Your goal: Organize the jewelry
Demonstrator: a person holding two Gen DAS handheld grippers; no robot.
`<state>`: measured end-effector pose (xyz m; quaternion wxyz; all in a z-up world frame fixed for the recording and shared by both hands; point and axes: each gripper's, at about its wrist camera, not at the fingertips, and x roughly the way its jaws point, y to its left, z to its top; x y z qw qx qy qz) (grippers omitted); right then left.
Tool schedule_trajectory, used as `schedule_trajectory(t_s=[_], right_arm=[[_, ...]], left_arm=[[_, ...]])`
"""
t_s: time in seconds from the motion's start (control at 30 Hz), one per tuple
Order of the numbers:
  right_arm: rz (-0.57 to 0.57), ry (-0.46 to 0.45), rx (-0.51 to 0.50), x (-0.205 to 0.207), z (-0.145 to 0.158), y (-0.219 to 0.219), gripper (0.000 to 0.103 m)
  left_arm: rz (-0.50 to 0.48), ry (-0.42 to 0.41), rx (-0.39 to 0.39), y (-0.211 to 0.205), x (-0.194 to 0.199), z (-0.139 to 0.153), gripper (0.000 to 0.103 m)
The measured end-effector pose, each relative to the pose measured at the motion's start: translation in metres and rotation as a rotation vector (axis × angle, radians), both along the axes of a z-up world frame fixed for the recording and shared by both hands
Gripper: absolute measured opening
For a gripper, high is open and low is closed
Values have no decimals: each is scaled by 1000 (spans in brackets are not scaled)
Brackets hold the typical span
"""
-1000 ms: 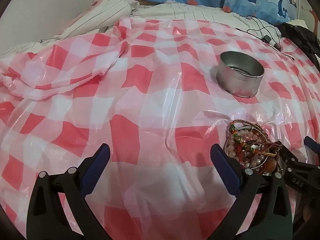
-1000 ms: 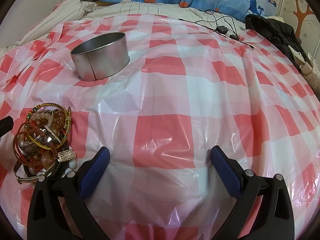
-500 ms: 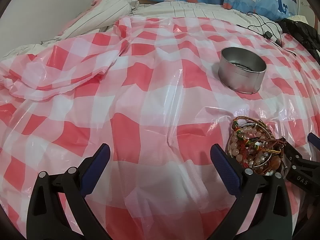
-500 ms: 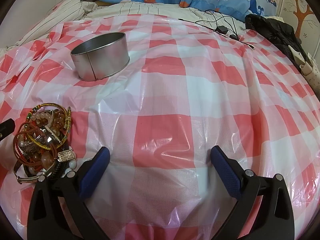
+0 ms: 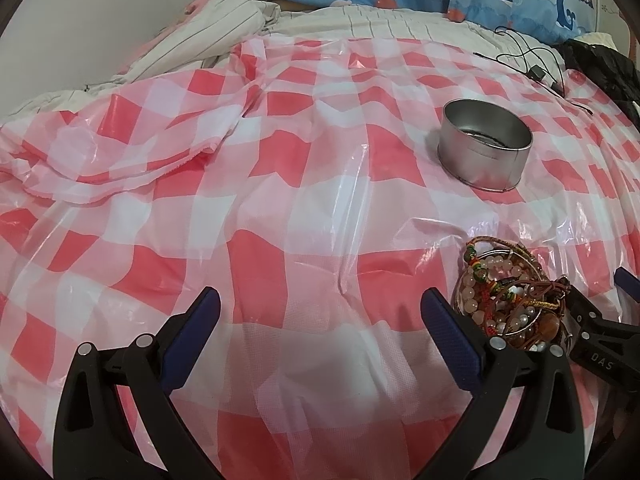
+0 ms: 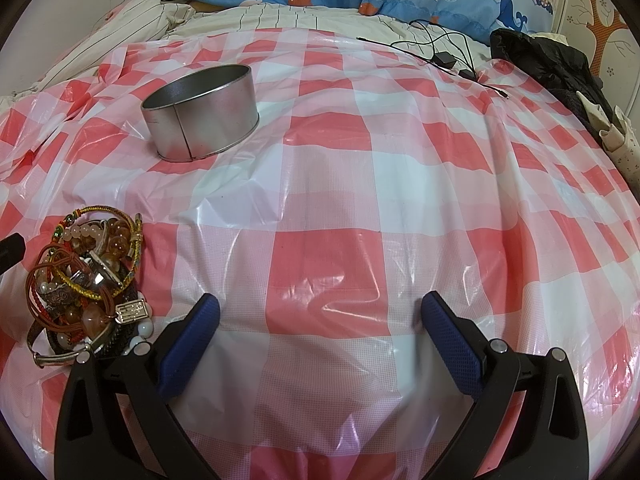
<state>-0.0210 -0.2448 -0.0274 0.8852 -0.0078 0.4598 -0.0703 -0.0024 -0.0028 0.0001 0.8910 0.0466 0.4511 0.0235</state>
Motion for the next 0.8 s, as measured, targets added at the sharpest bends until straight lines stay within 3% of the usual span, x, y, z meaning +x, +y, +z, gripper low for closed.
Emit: schedule_trajectory(t_s=[0.2,0.33,0.63,0.8], right_arm=[[0,0,0,0,0,0,96],[0,0,-1,0,0,0,96],[0,0,-2,0,0,0,96],[0,0,-1,0,0,0,96]], left_arm=[[-32,52,-25,-3,1,-4,97],[-37,27,20,-8,-2,-1,97],[-94,3,-31,-11,-7,5,96],[-64,-39,7,-8,-8,10,96]])
